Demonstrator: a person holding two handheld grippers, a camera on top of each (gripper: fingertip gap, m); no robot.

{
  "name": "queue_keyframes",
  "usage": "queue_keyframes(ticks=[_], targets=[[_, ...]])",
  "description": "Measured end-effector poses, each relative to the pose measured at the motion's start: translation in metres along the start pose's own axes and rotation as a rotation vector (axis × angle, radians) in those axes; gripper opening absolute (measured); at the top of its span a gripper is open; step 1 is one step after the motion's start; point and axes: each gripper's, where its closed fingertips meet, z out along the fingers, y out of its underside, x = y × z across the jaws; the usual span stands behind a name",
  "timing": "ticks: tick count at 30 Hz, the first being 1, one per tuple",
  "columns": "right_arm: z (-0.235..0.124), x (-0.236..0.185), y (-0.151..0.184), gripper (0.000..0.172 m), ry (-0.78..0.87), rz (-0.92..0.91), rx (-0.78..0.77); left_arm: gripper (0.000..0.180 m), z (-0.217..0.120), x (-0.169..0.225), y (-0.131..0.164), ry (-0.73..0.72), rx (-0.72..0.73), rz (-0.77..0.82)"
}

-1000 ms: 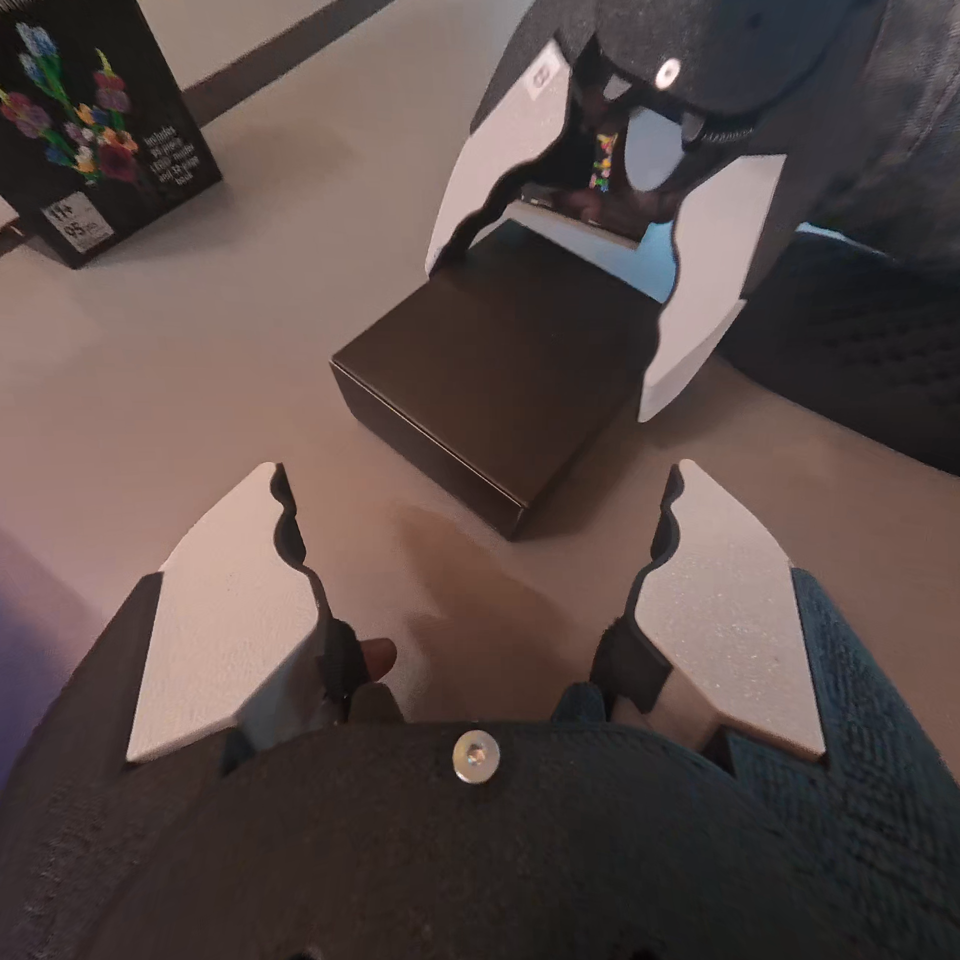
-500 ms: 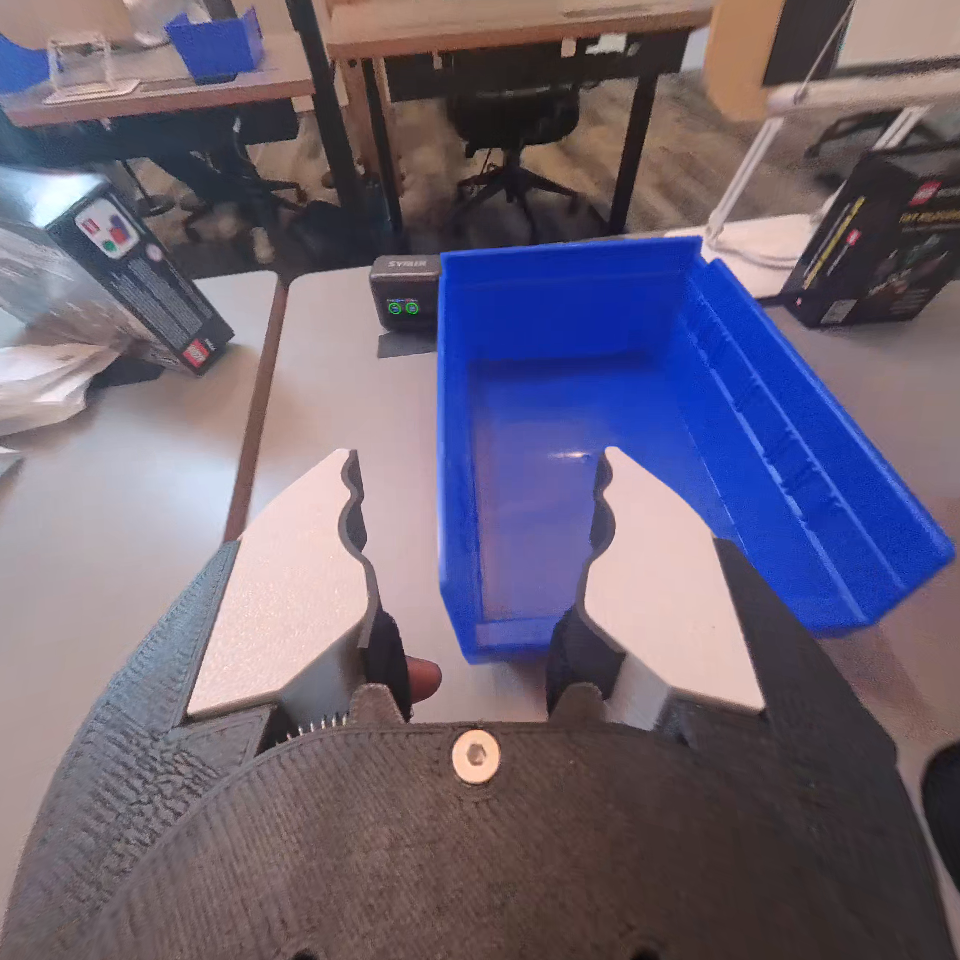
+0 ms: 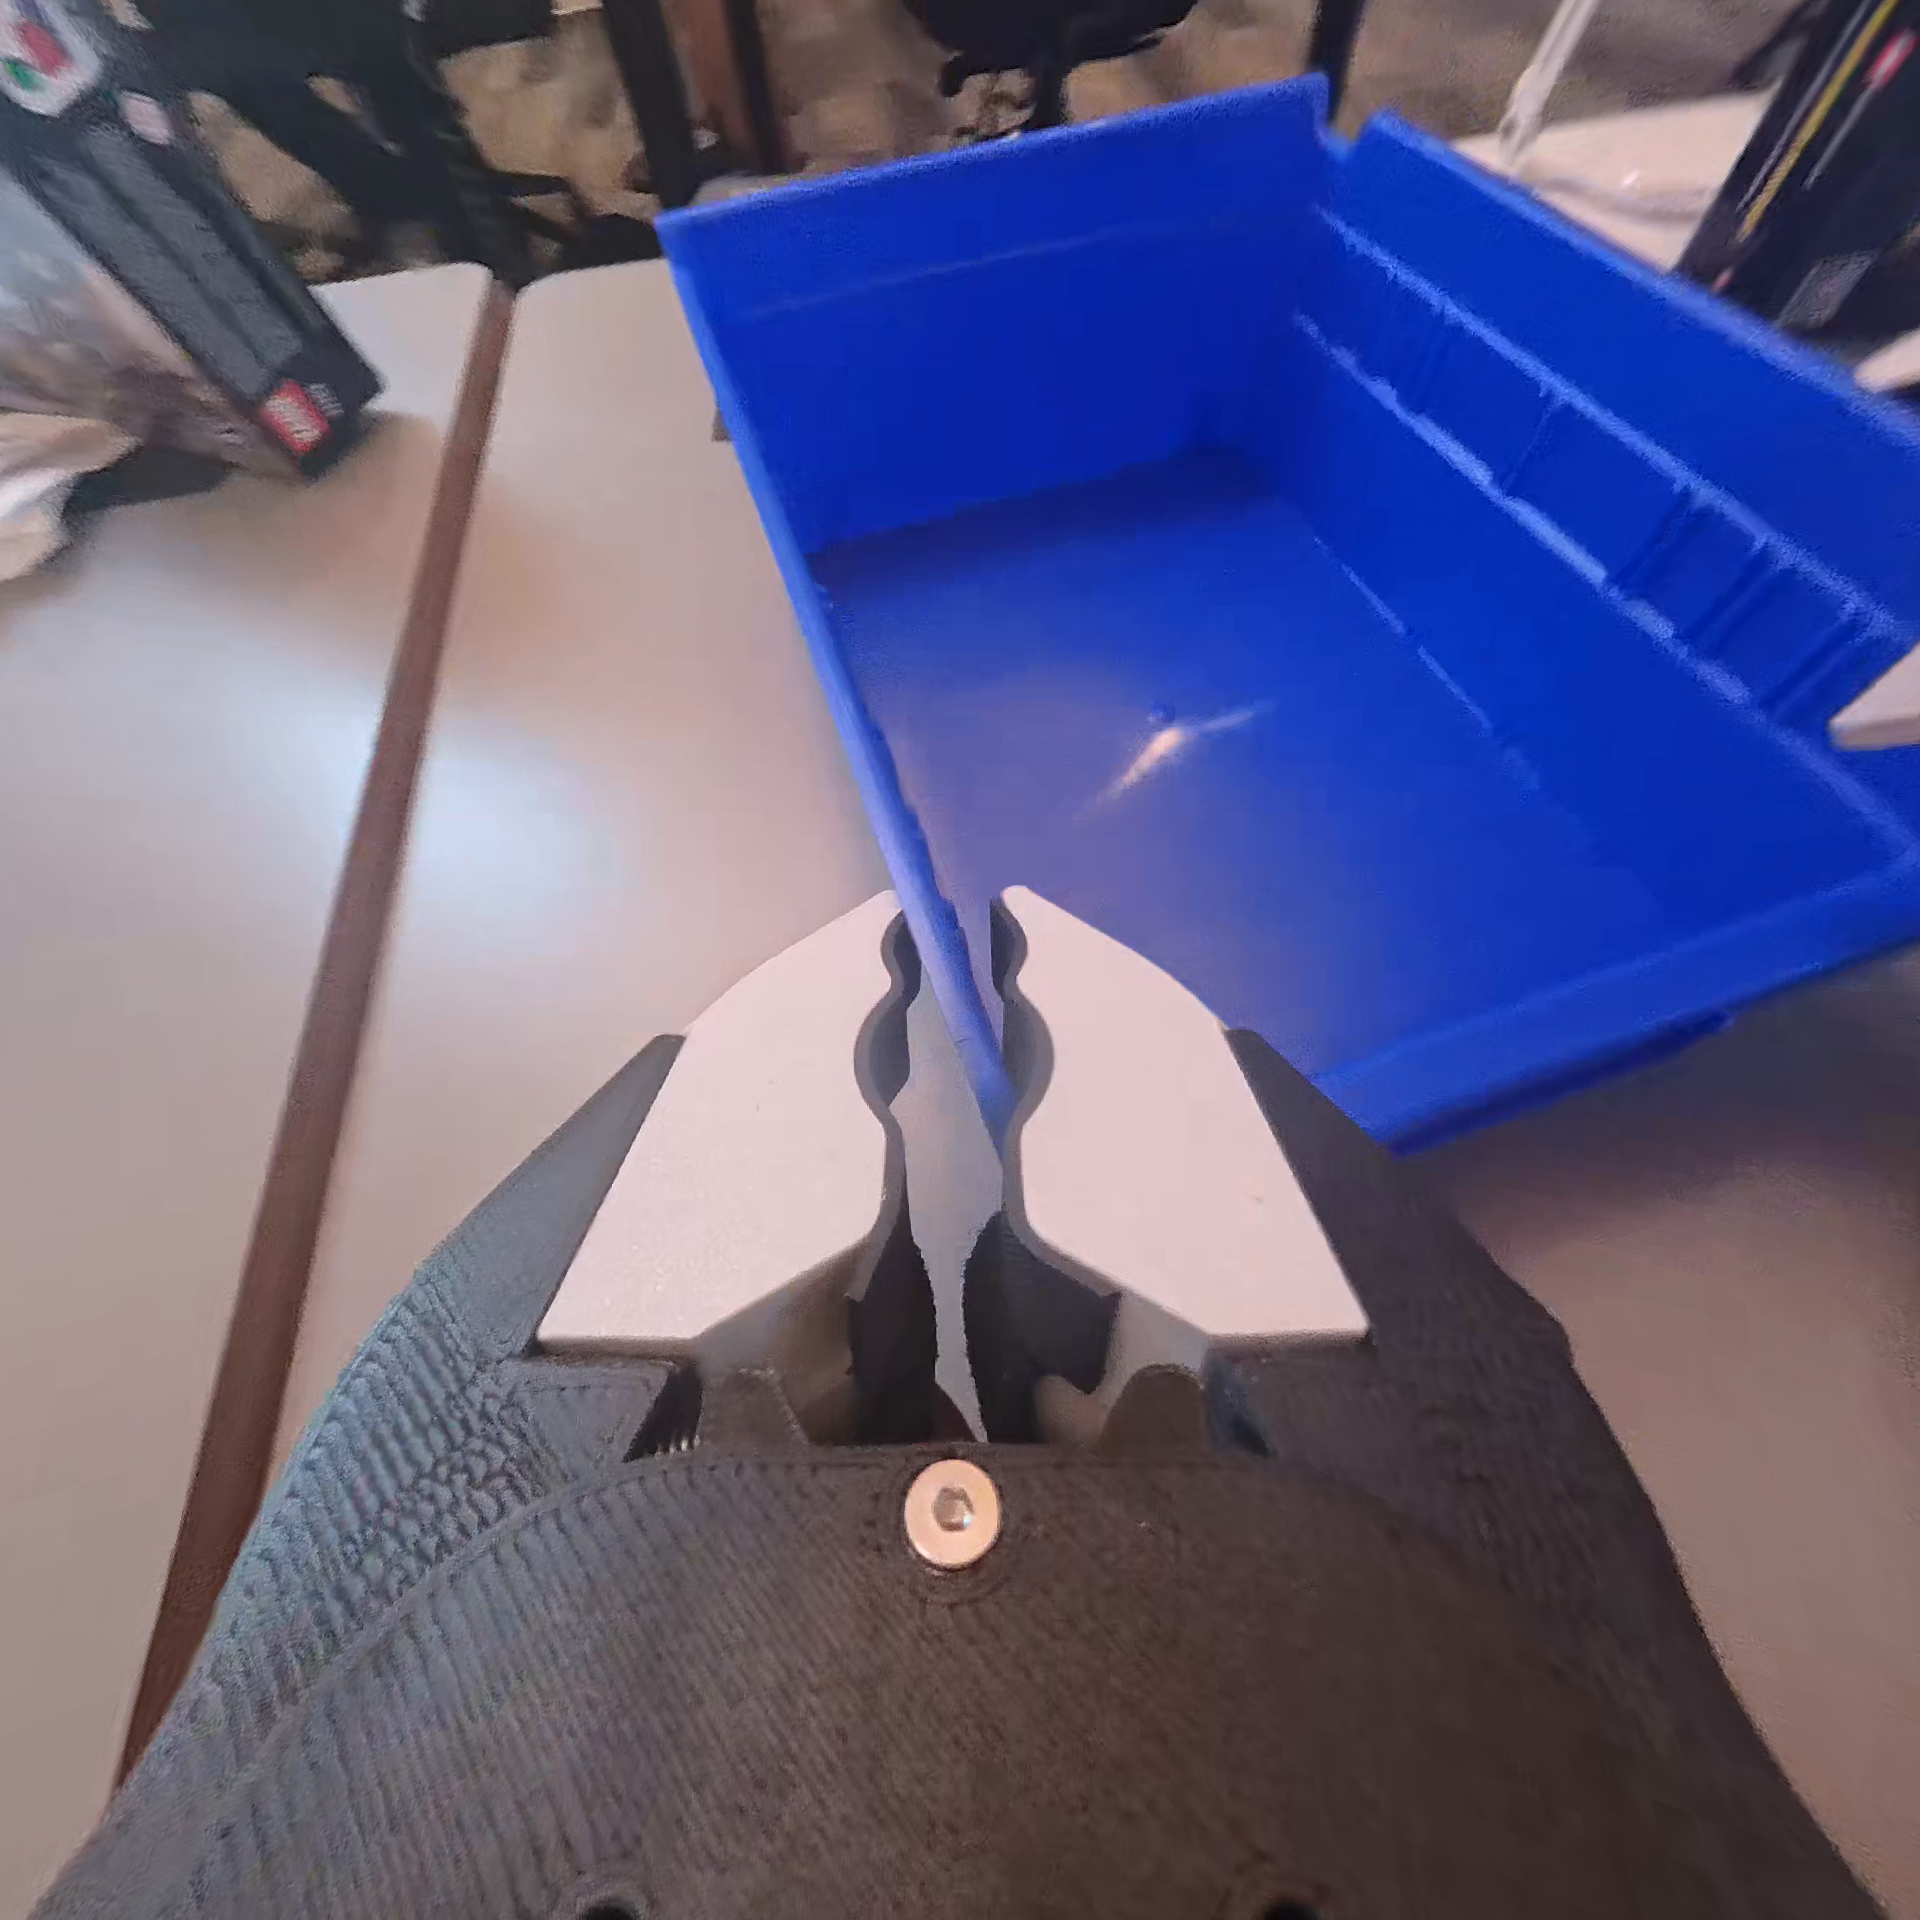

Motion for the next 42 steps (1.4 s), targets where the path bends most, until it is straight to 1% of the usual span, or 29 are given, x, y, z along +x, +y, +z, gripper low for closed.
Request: queue_keyframes(ticks=[2,5,7,8,10,12,16,18,20,21,22,23,24,25,26,27,28,29,30,31,33,34,35,37,39,41,42], targets=[[0.004,-0.005,0.001,0.084,-0.007,-0.057,-0.024,0.015,-0.021,0.008,0.011,-0.088,-0.020,0.024],[0.012,-0.012,-0.001,0.081,-0.026,-0.152,-0.061,0.020,-0.052,0.024,0.026,-0.186,-0.037,0.017],[0.015,-0.021,-0.003,0.083,-0.077,-0.163,-0.089,0.024,-0.068,0.035,0.035,-0.214,-0.059,0.038],[0.016,-0.025,-0.003,0.083,-0.097,-0.172,-0.103,0.026,-0.075,0.040,0.038,-0.216,-0.066,0.045],[0.021,-0.024,-0.005,0.075,-0.092,-0.225,-0.110,0.032,-0.083,0.050,0.042,-0.201,-0.079,0.032],[0.027,-0.022,-0.009,0.075,-0.099,-0.251,-0.094,0.037,-0.085,0.057,0.042,-0.186,-0.099,0.024],[0.037,-0.020,-0.019,0.076,-0.135,-0.248,-0.083,0.043,-0.089,0.068,0.045,-0.167,-0.150,0.067],[0.041,-0.021,-0.022,0.076,-0.151,-0.245,-0.096,0.043,-0.089,0.064,0.046,-0.165,-0.152,0.056],[0.041,-0.023,-0.023,0.079,-0.173,-0.236,-0.113,0.044,-0.092,0.062,0.046,-0.126,-0.164,0.029],[0.036,-0.027,-0.023,0.083,-0.195,-0.219,-0.116,0.048,-0.098,0.061,0.040,-0.112,-0.151,0.012],[0.027,-0.029,-0.027,0.088,-0.207,-0.200,-0.095,0.058,-0.109,0.057,0.026,-0.129,-0.108,-0.003],[0.011,-0.032,-0.034,0.089,-0.213,-0.199,-0.053,0.066,-0.124,0.053,0.008,-0.158,-0.049,0.004],[-0.010,-0.036,-0.043,0.090,-0.215,-0.219,-0.001,0.074,-0.136,0.056,-0.014,-0.160,0.037,0.031],[-0.035,-0.039,-0.052,0.092,-0.212,-0.246,0.053,0.079,-0.147,0.069,-0.038,-0.118,0.145,0.062],[-0.062,-0.043,-0.060,0.096,-0.209,-0.272,0.106,0.080,-0.154,0.089,-0.060,-0.045,0.248,0.079],[-0.090,-0.047,-0.066,0.098,-0.212,-0.293,0.151,0.088,-0.157,0.116,-0.079,0.072,0.339,0.090],[-0.116,-0.050,-0.067,0.103,-0.216,-0.311,0.184,0.093,-0.157,0.148,-0.093,0.217,0.409,0.096],[-0.141,-0.051,-0.064,0.108,-0.213,-0.330,0.196,0.098,-0.154,0.181,-0.103,0.370,0.448,0.097],[-0.163,-0.050,-0.055,0.114,-0.211,-0.351,0.189,0.105,-0.148,0.212,-0.109,0.515,0.463,0.105],[-0.183,-0.049,-0.041,0.124,-0.218,-0.374,0.170,0.113,-0.139,0.240,-0.111,0.631,0.447,0.115],[-0.214,-0.038,0.001,0.136,-0.192,-0.408,0.108,0.119,-0.116,0.284,-0.114,0.771,0.413,0.152],[-0.224,-0.027,0.025,0.141,-0.146,-0.421,0.082,0.122,-0.101,0.303,-0.112,0.817,0.402,0.192],[-0.230,-0.014,0.049,0.145,-0.095,-0.421,0.060,0.124,-0.083,0.320,-0.105,0.857,0.361,0.252],[-0.232,0.017,0.098,0.147,-0.002,-0.362,0.009,0.129,-0.043,0.346,-0.086,0.938,0.237,0.354],[-0.225,0.047,0.141,0.147,0.058,-0.296,-0.042,0.130,-0.009,0.363,-0.068,1.005,0.154,0.437],[-0.212,0.068,0.172,0.147,0.073,-0.234,-0.081,0.130,0.022,0.372,-0.061,1.016,0.101,0.463],[-0.204,0.074,0.181,0.147,0.067,-0.201,-0.093,0.130,0.035,0.374,-0.065,1.005,0.101,0.423]])
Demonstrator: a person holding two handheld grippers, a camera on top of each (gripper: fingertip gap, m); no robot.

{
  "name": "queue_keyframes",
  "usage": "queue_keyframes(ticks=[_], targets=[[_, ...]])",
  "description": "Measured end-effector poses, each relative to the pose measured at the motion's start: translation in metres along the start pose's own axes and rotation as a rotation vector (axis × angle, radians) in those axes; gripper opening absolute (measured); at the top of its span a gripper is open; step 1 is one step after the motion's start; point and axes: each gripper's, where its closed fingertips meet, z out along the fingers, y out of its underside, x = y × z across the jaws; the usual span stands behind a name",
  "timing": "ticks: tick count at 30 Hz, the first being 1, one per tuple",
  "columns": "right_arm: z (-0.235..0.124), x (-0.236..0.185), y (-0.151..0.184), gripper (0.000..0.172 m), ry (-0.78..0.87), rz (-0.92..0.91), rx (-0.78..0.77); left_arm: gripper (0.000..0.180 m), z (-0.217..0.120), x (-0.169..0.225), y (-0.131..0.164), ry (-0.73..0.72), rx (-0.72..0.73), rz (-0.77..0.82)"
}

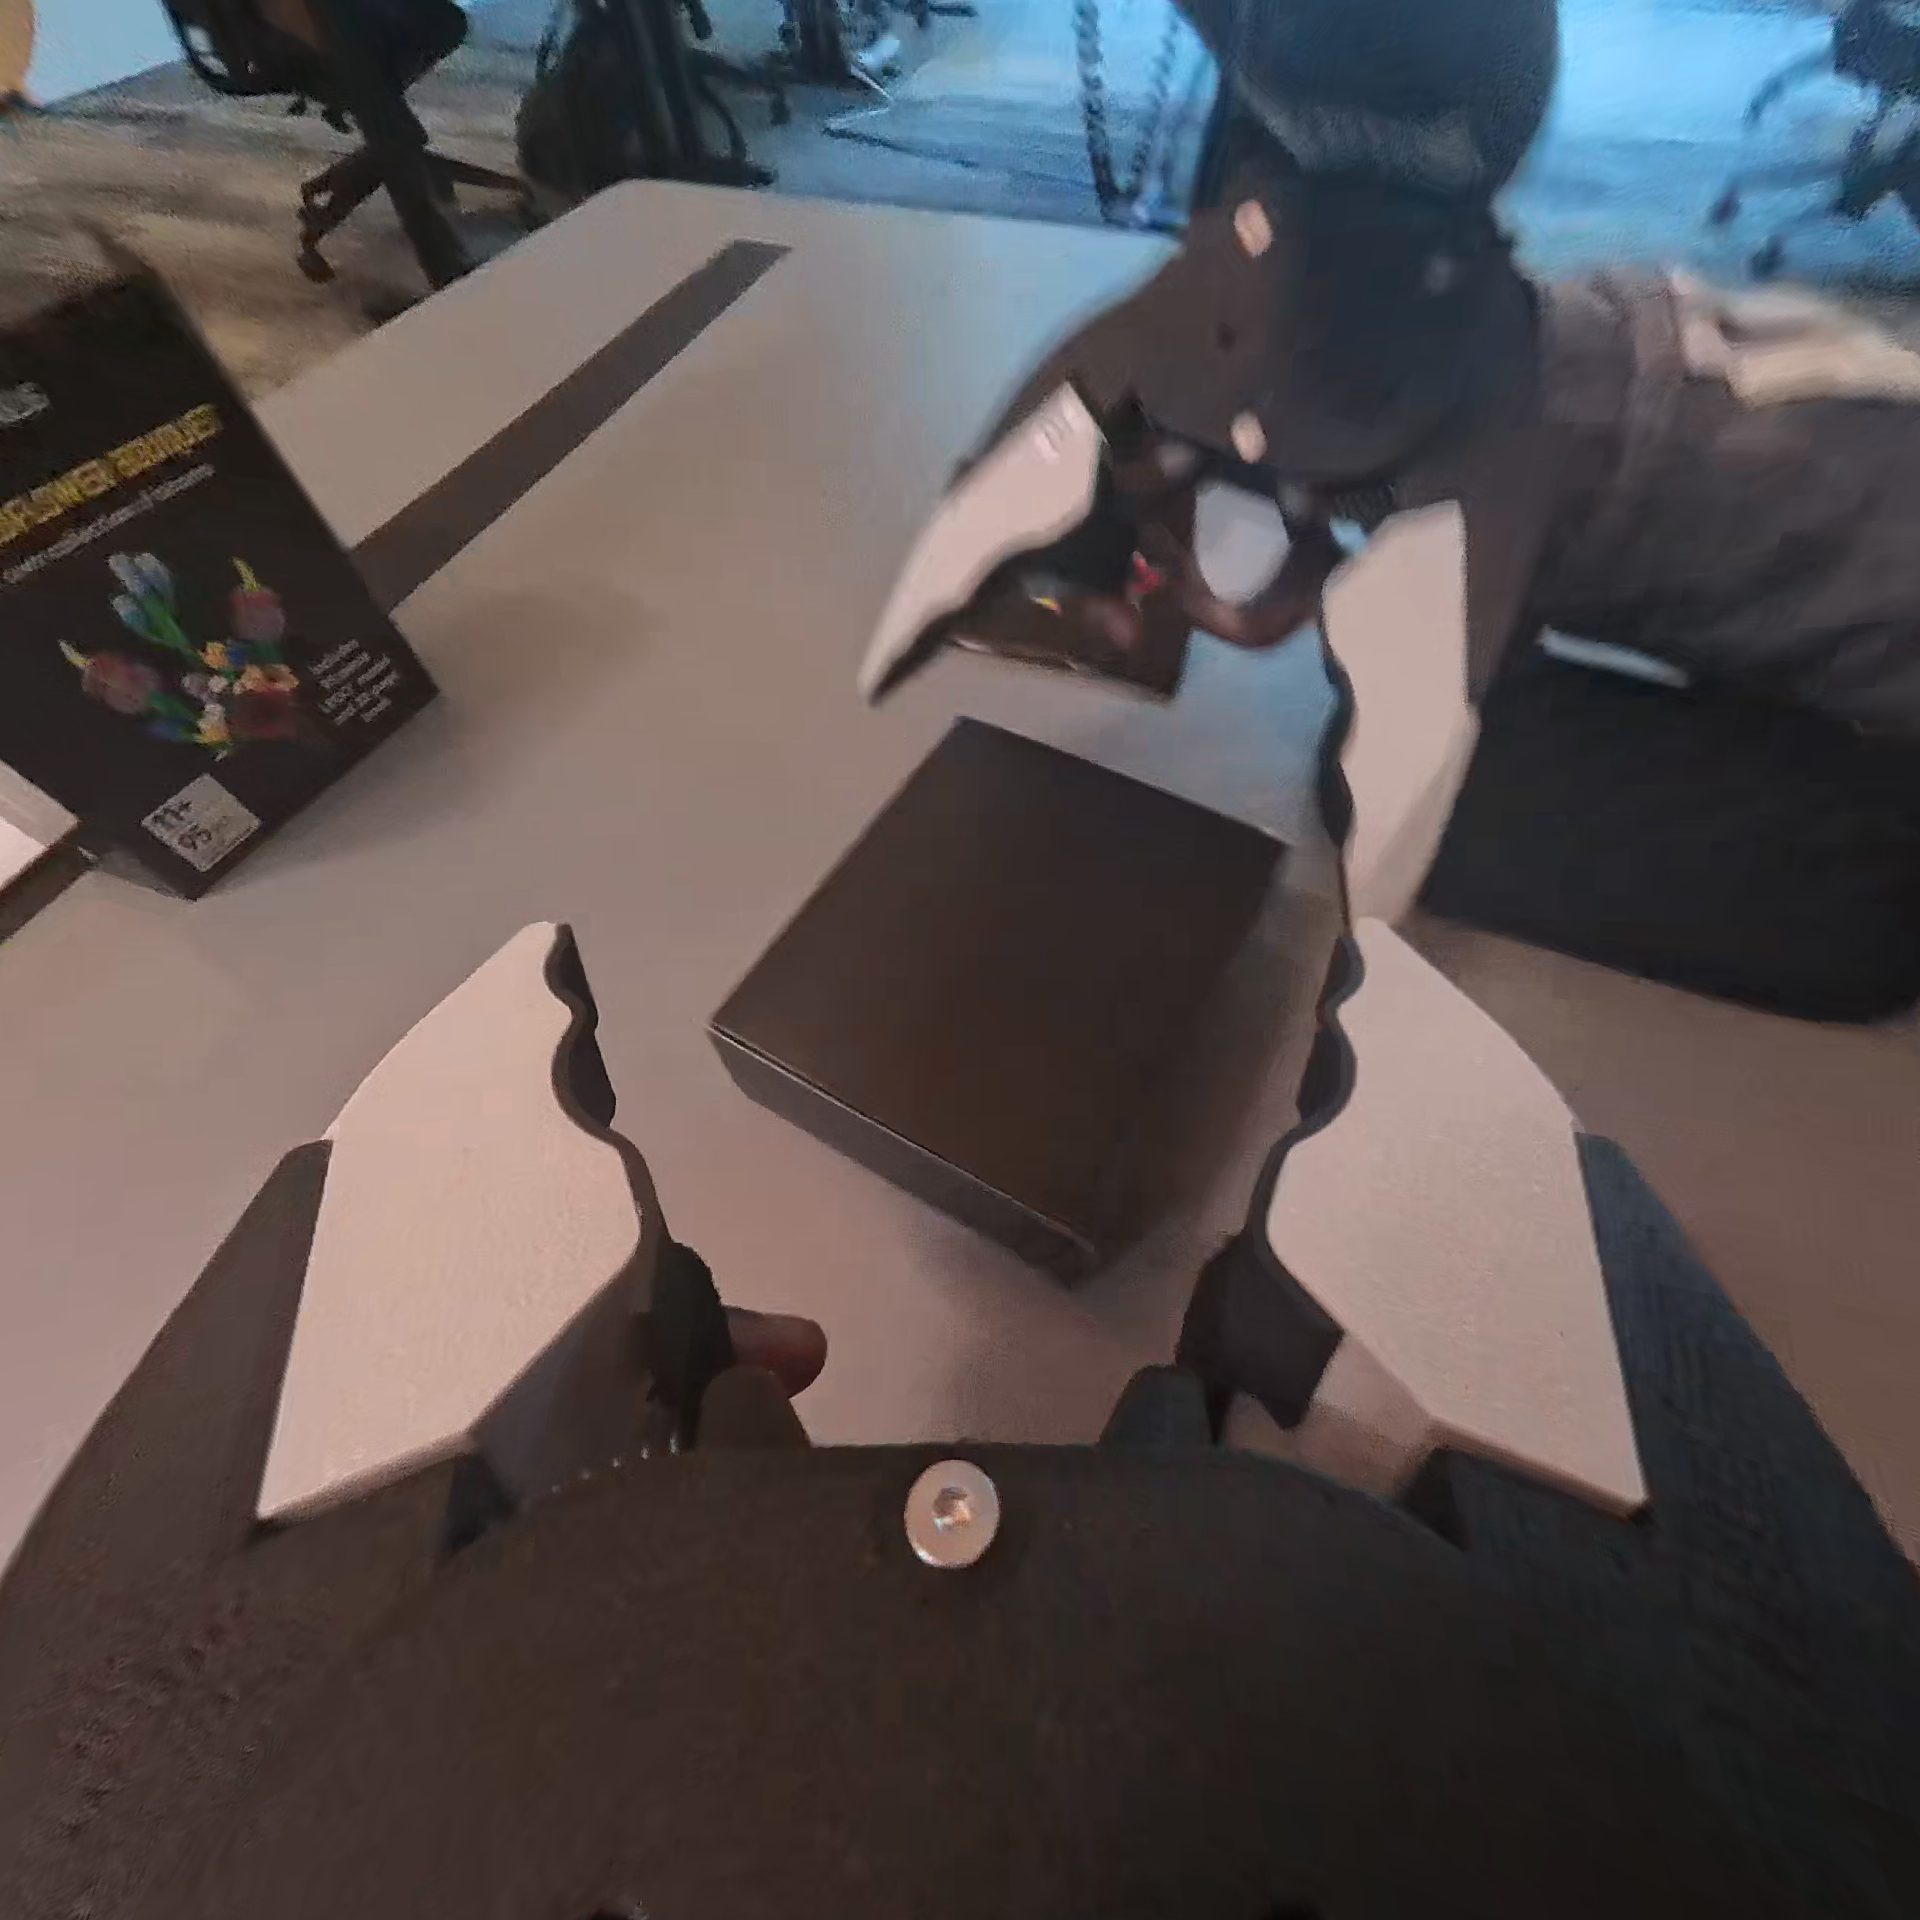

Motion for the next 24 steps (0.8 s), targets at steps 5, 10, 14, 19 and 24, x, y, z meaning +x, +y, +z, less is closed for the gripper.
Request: queue_keyframes(ticks=[5,10,14,19,24], targets=[[0.030,-0.001,0.020,0.147,-0.026,-0.023,-0.100,0.120,0.009,-0.014,0.016,-0.022,0.015,-0.071],[0.029,-0.015,0.010,0.135,-0.125,-0.041,0.047,0.137,0.003,0.012,0.026,0.195,0.085,-0.024],[0.025,-0.015,0.008,0.135,-0.140,-0.051,0.094,0.145,0.017,0.029,0.053,0.260,-0.064,0.066],[0.030,-0.031,0.004,0.135,-0.185,-0.130,0.097,0.140,0.025,0.032,0.068,0.248,-0.180,0.135],[0.016,-0.036,-0.019,0.135,-0.150,-0.178,0.226,0.139,0.023,0.034,0.066,0.262,-0.157,0.143]])
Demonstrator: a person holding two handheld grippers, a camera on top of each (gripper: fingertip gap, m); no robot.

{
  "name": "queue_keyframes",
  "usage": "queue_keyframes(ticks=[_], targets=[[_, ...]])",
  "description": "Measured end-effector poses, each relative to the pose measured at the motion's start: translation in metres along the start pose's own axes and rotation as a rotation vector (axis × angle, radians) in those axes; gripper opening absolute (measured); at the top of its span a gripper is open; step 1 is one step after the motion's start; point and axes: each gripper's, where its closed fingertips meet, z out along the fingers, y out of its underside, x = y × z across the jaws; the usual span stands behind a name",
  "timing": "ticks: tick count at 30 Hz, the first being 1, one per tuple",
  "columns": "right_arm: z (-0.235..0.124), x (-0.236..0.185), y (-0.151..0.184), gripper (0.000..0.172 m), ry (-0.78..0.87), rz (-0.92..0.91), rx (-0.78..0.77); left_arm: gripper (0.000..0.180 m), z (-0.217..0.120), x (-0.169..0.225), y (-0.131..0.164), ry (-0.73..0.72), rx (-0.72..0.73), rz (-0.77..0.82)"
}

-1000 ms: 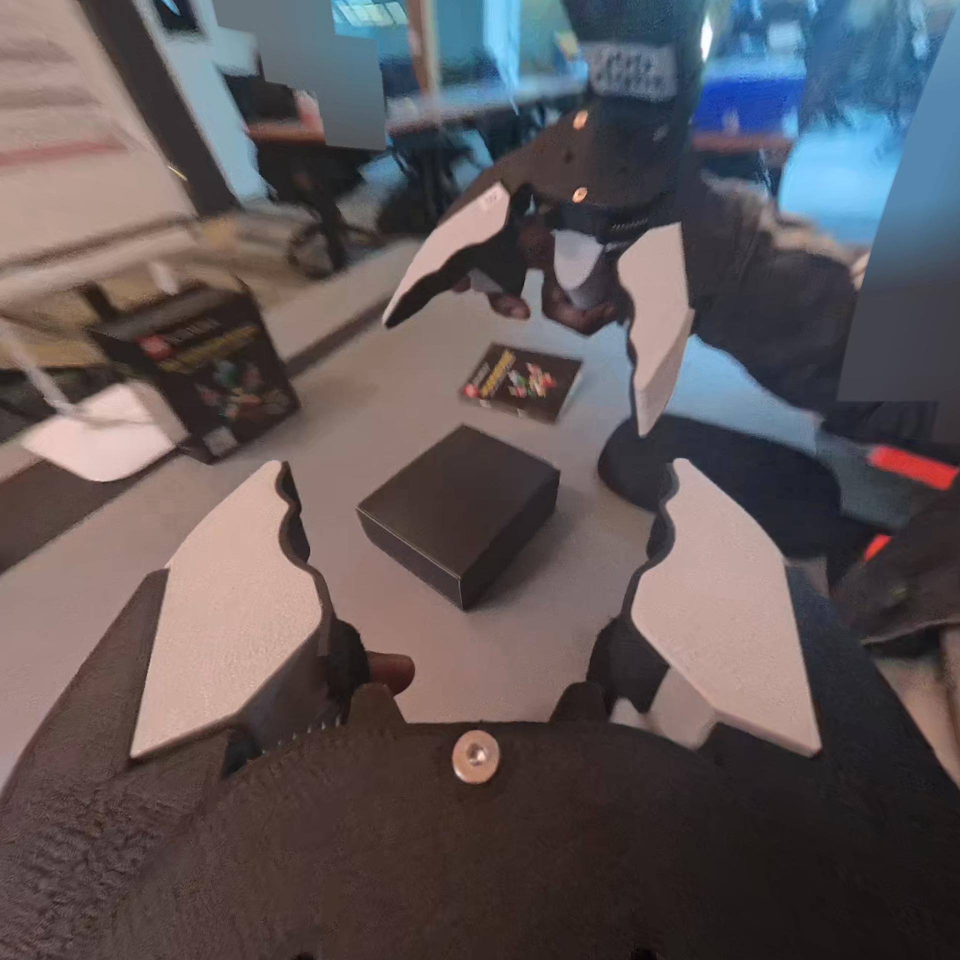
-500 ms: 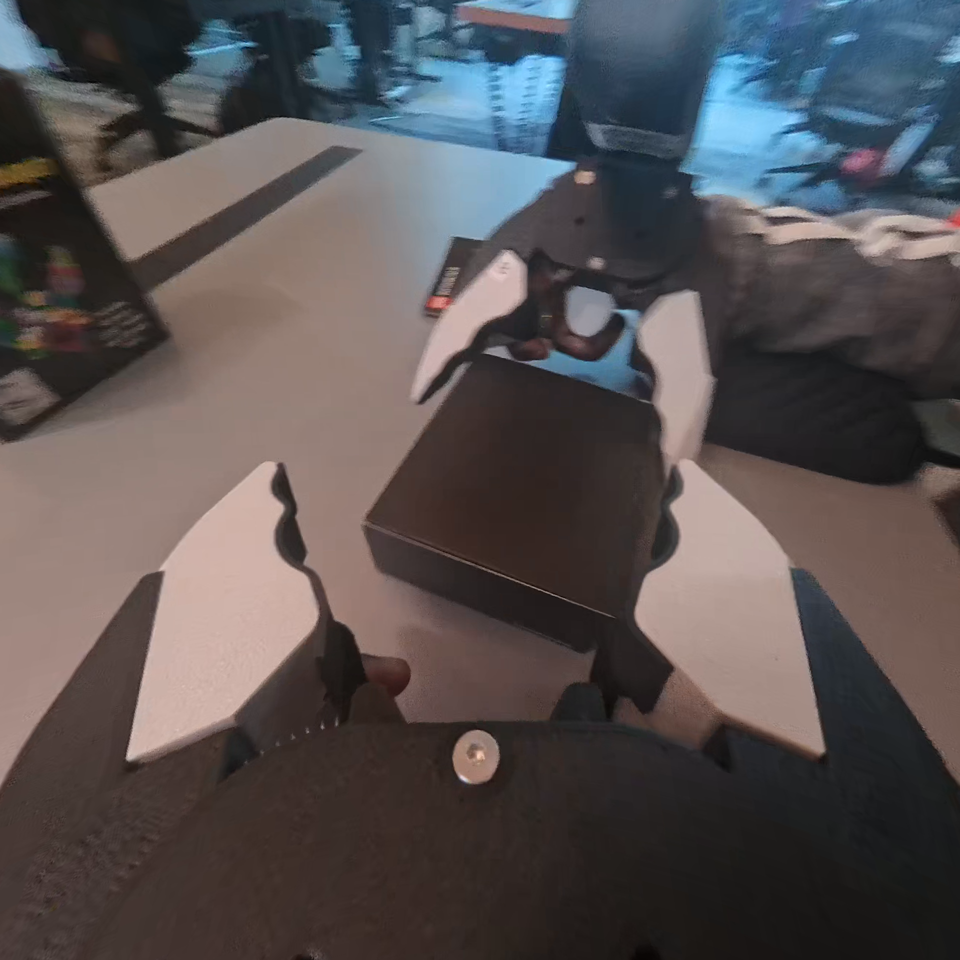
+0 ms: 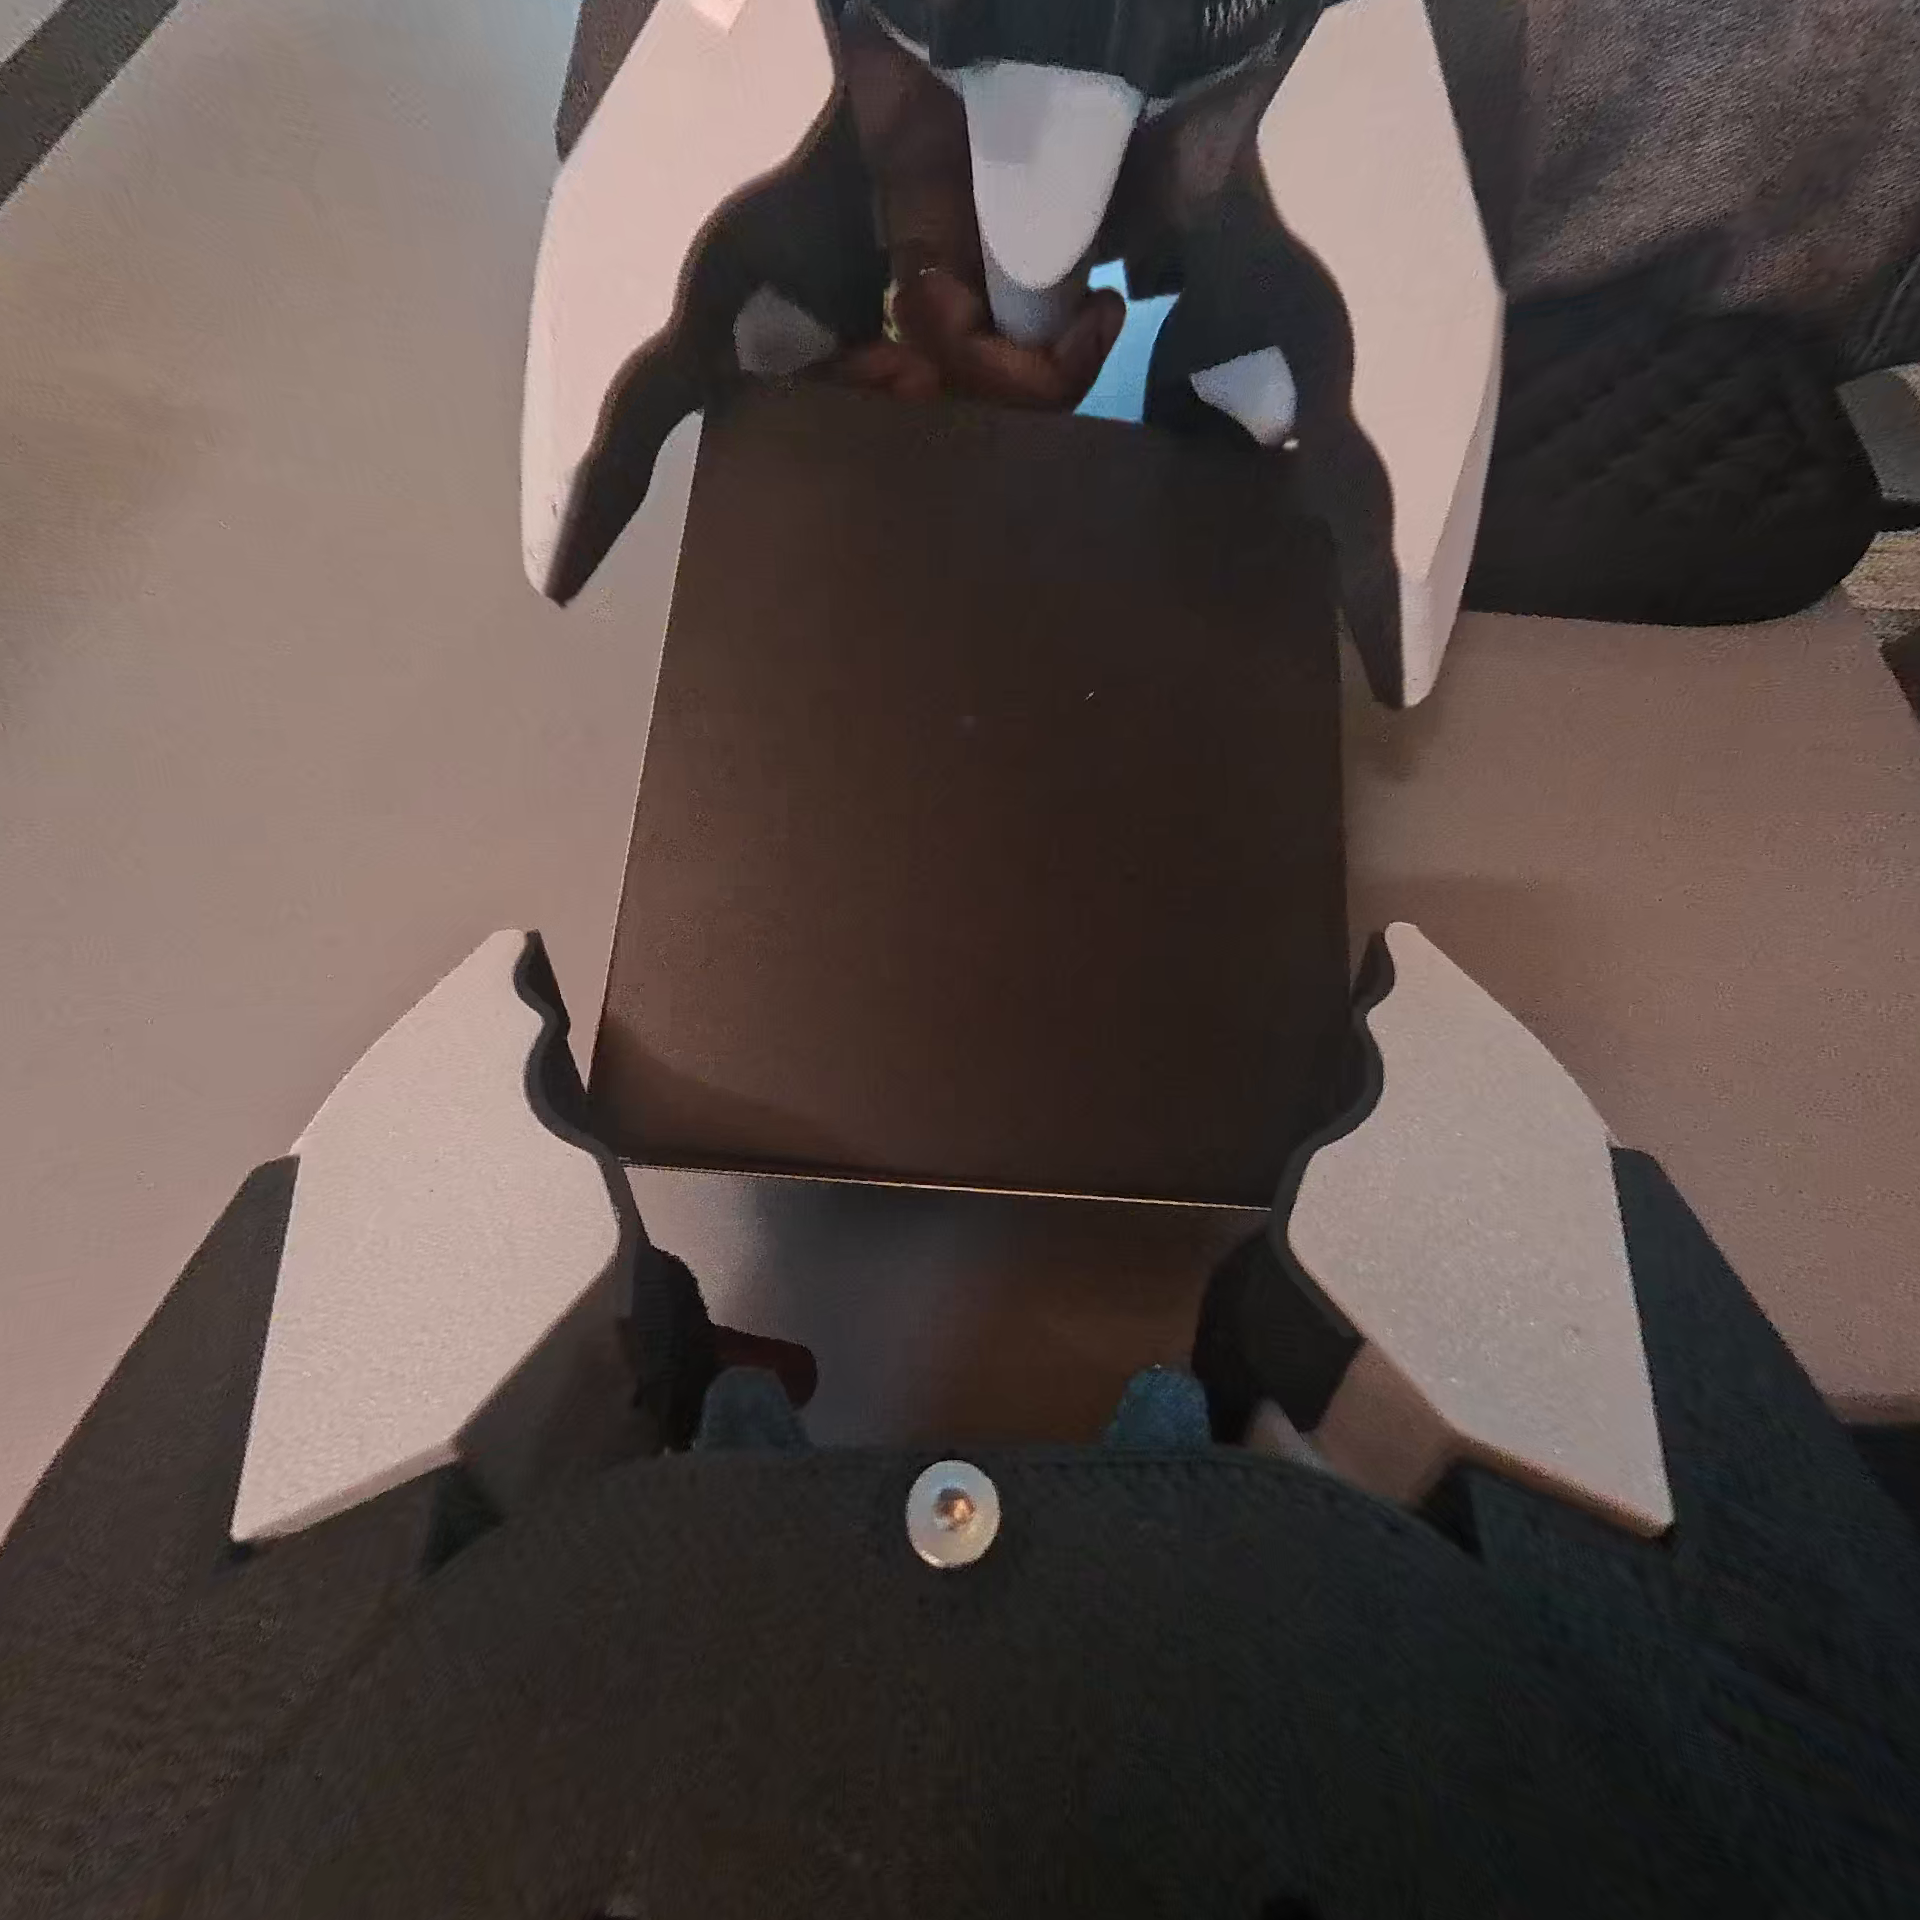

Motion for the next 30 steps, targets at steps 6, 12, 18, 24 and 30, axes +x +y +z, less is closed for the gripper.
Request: queue_keyframes(ticks=[6,12,18,24,30], targets=[[-0.001,0.000,-0.007,0.134,0.018,0.005,0.026,0.140,-0.001,0.000,0.001,-0.003,0.001,0.013],[0.007,0.003,0.002,0.133,0.047,0.032,-0.054,0.144,-0.006,0.002,-0.012,-0.094,-0.062,0.148],[0.006,0.000,0.001,0.133,-0.004,0.094,-0.013,0.136,-0.001,0.001,0.012,-0.073,-0.180,0.130],[-0.019,-0.003,0.000,0.126,-0.041,0.086,0.026,0.135,-0.006,0.001,0.010,-0.028,-0.049,0.112],[-0.008,0.000,0.024,0.147,-0.027,0.120,-0.082,0.135,-0.006,-0.005,0.008,-0.043,-0.024,0.077]])
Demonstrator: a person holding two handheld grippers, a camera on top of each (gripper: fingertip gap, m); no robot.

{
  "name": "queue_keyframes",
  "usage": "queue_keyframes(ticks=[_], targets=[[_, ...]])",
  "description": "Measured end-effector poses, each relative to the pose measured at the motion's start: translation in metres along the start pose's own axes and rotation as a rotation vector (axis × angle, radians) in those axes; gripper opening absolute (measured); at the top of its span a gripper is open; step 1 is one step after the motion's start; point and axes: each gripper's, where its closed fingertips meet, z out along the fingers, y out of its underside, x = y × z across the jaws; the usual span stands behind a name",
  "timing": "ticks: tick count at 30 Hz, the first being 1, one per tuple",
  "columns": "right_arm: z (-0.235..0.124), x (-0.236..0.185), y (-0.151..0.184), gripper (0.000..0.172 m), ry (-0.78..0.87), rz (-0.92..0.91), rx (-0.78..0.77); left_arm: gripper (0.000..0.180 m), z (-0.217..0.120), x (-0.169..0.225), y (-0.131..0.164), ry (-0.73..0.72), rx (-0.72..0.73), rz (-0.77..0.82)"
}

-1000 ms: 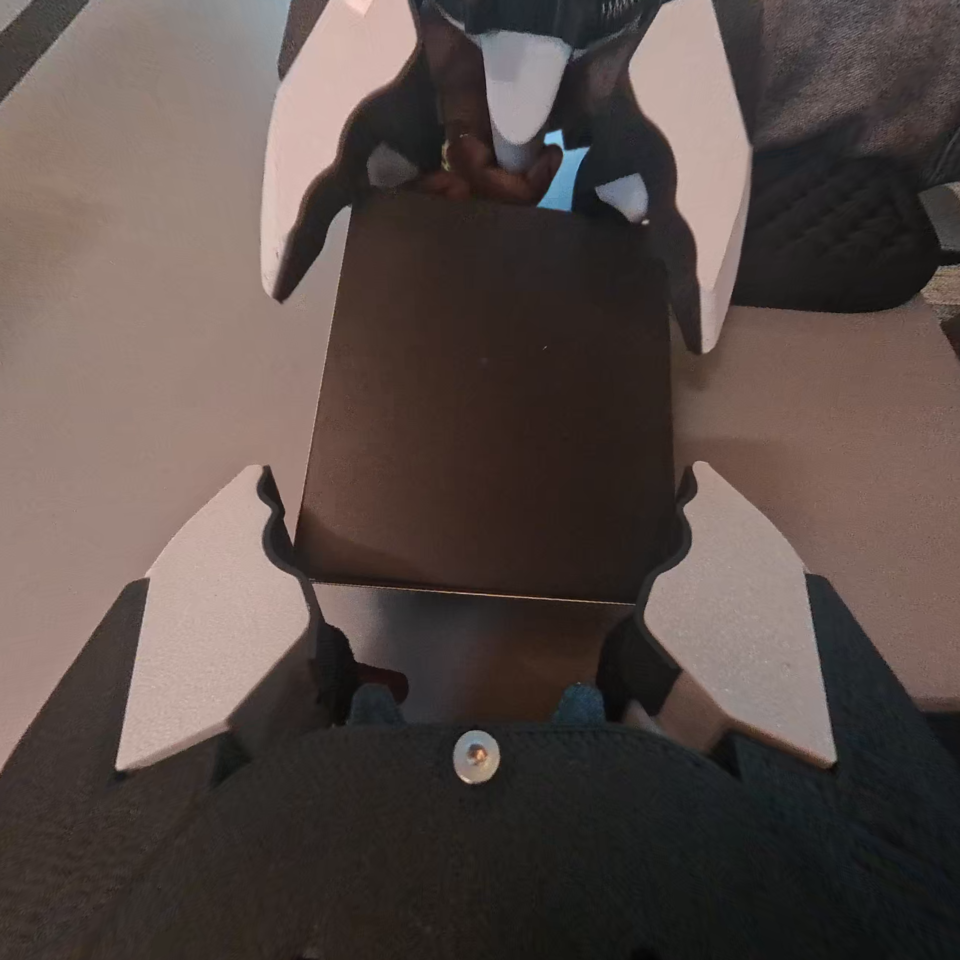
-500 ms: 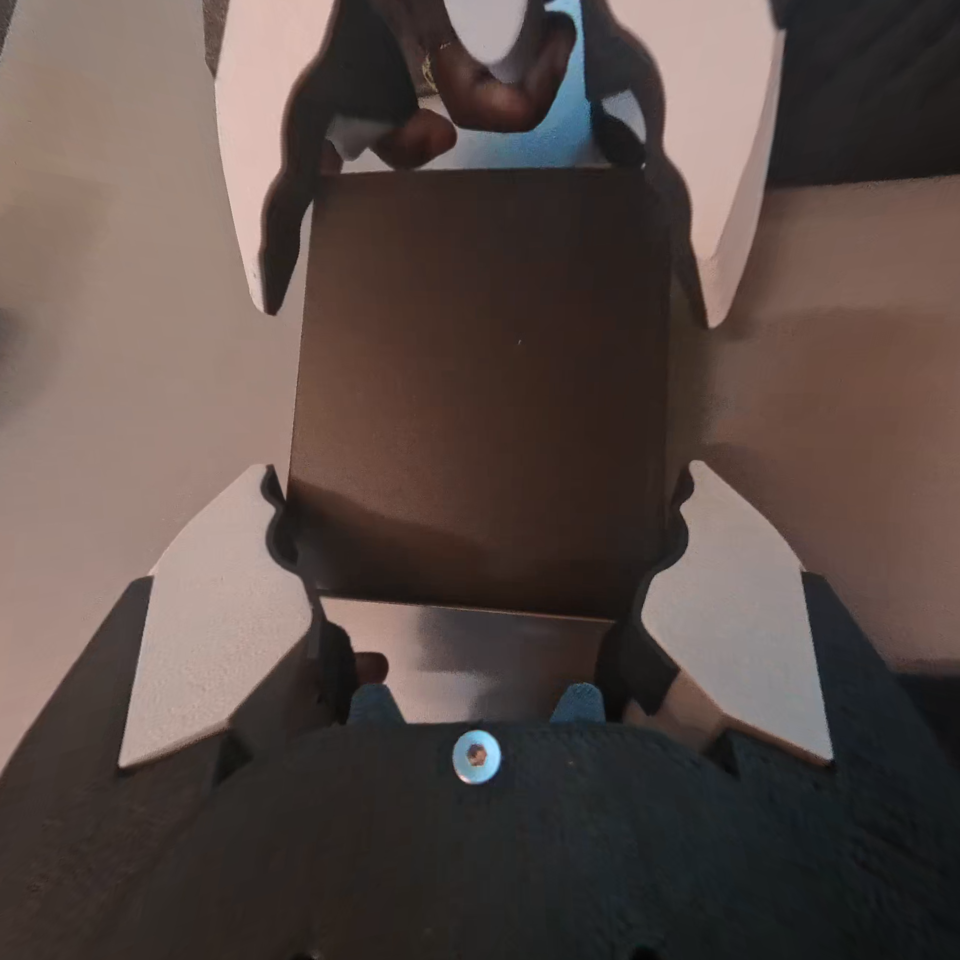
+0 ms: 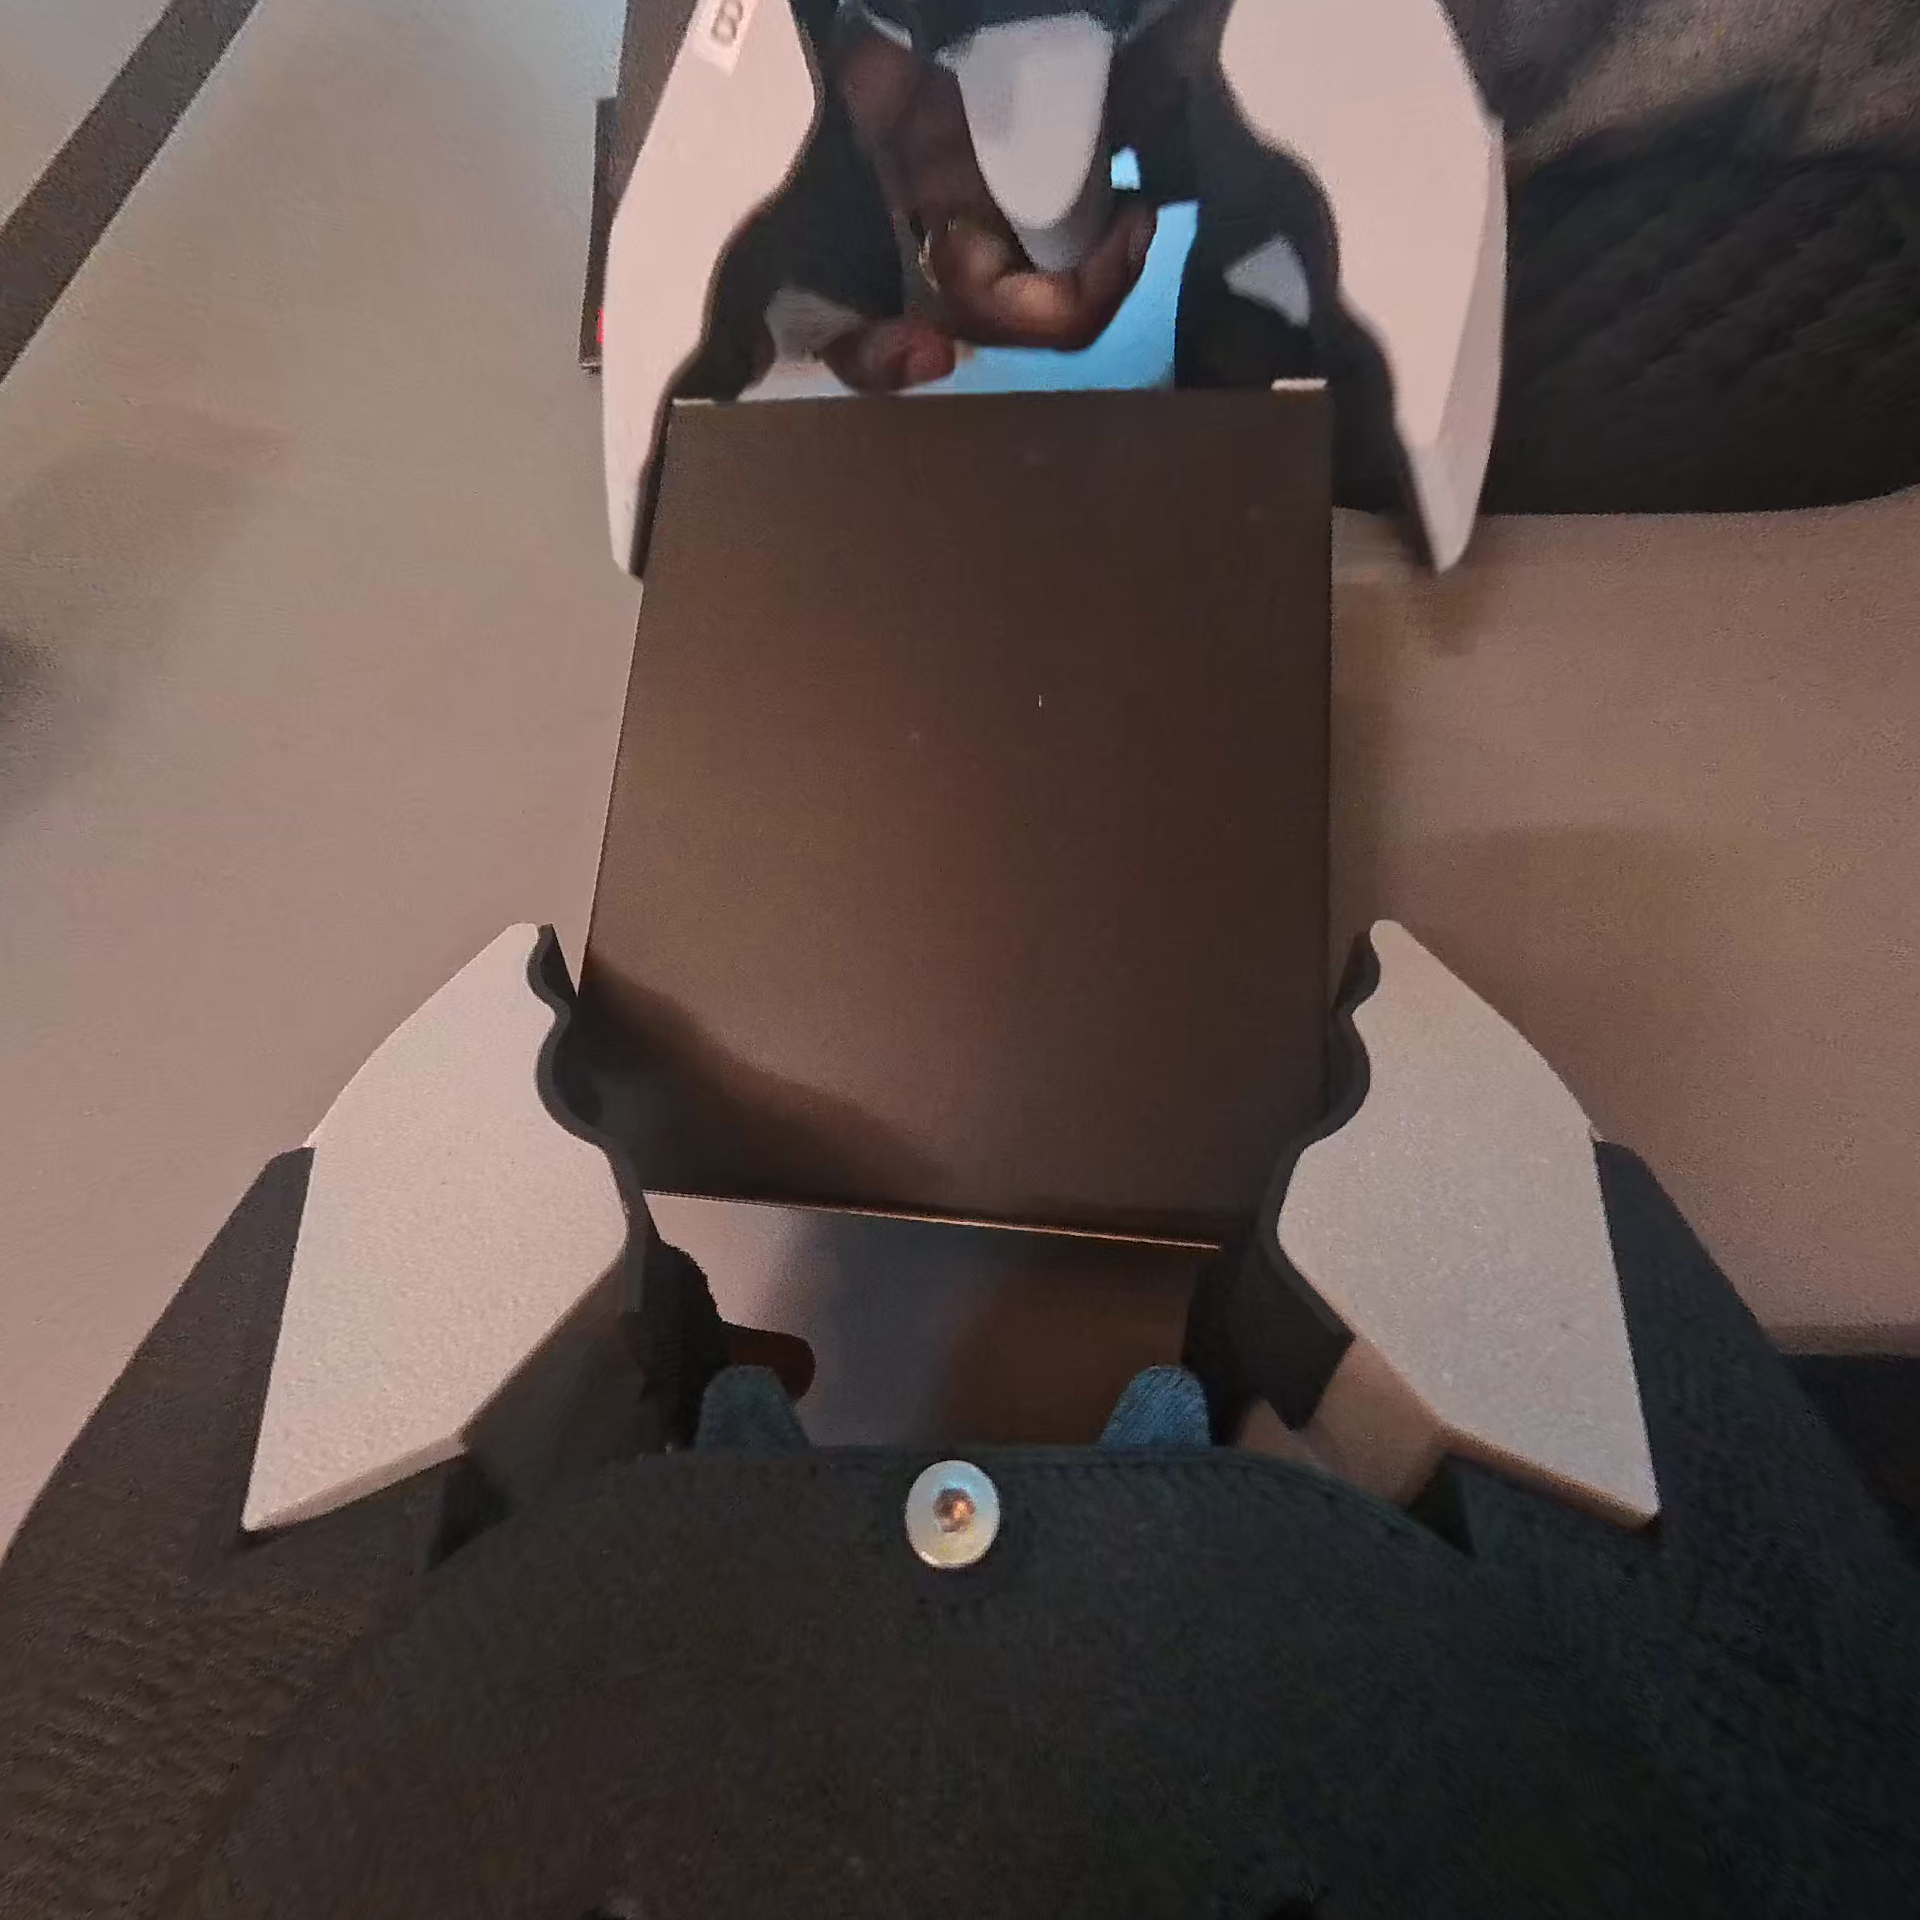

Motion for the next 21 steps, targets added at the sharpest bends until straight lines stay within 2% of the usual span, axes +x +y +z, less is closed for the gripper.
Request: queue_keyframes(ticks=[2,8,11,16,19,21], targets=[[0.008,0.001,-0.005,0.129,0.019,-0.043,0.019,0.135,0.000,-0.001,-0.001,0.009,0.009,-0.017],[0.001,0.001,-0.020,0.125,0.045,-0.036,0.050,0.135,-0.001,-0.001,-0.005,0.026,0.033,-0.053],[-0.005,0.004,-0.029,0.125,0.087,0.028,0.046,0.136,-0.009,-0.016,-0.010,-0.059,0.065,-0.074],[-0.017,0.021,-0.034,0.125,0.236,0.095,-0.003,0.137,-0.030,-0.028,-0.038,-0.244,0.144,0.091],[-0.021,0.029,-0.033,0.125,0.250,0.179,0.029,0.137,-0.048,-0.034,-0.055,-0.325,0.225,0.116],[-0.024,0.036,-0.033,0.125,0.249,0.263,0.065,0.137,-0.052,-0.039,-0.060,-0.415,0.196,0.166]])
